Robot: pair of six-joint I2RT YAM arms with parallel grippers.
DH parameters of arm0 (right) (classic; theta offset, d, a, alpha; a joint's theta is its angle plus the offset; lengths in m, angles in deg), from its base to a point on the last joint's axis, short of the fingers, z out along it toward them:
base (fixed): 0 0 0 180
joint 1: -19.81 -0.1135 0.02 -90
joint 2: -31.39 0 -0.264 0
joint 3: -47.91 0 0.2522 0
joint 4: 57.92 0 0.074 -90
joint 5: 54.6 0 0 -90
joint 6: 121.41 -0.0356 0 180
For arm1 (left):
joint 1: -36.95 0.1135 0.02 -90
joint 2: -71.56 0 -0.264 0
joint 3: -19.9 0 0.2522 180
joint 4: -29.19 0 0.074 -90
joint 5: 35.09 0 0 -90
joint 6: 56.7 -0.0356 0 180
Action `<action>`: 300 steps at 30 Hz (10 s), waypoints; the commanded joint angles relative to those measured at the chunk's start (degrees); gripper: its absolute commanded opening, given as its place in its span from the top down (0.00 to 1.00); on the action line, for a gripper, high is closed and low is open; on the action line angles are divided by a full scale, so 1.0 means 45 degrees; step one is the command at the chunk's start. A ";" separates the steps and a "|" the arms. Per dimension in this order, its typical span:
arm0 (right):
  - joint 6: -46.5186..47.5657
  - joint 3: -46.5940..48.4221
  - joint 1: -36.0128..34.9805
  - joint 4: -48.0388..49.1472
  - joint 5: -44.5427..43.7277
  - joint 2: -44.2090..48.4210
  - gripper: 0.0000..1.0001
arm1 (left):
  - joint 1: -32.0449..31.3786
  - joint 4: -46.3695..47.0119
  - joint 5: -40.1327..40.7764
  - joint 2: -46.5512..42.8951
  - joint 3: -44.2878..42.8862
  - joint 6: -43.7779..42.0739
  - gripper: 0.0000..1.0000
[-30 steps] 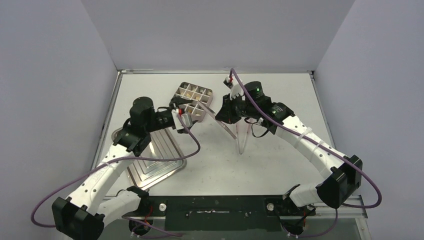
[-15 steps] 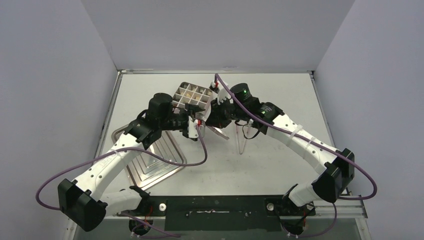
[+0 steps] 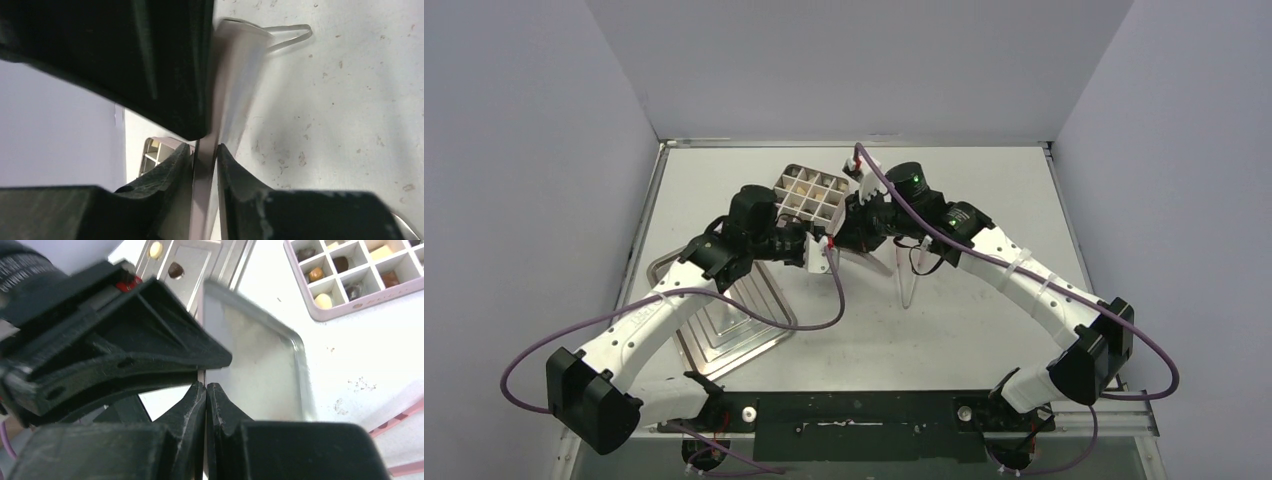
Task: Pack the chocolate
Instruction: Pick up the box lid from the center of the board, then close the box lid on the packing box.
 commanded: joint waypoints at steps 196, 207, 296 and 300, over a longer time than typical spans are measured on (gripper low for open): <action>-0.8516 0.6245 0.2792 0.3199 -0.3969 -1.0859 0.56 | 0.7029 0.0943 0.0715 1.4098 -1.0083 1.4886 0.79; -0.8943 0.4283 0.2793 0.6190 -0.2809 -0.9462 0.57 | 0.7029 0.1397 0.0109 1.3917 -0.9765 1.5241 0.79; -0.8149 0.0922 0.3388 0.5520 -0.4238 -0.7831 0.60 | 0.6604 0.3309 -0.0654 1.2524 -0.7943 1.5008 0.65; -0.7909 0.0781 0.3639 0.5251 -0.4282 -0.7651 0.54 | 0.6508 0.3278 -0.0152 1.2395 -0.7980 1.4931 0.63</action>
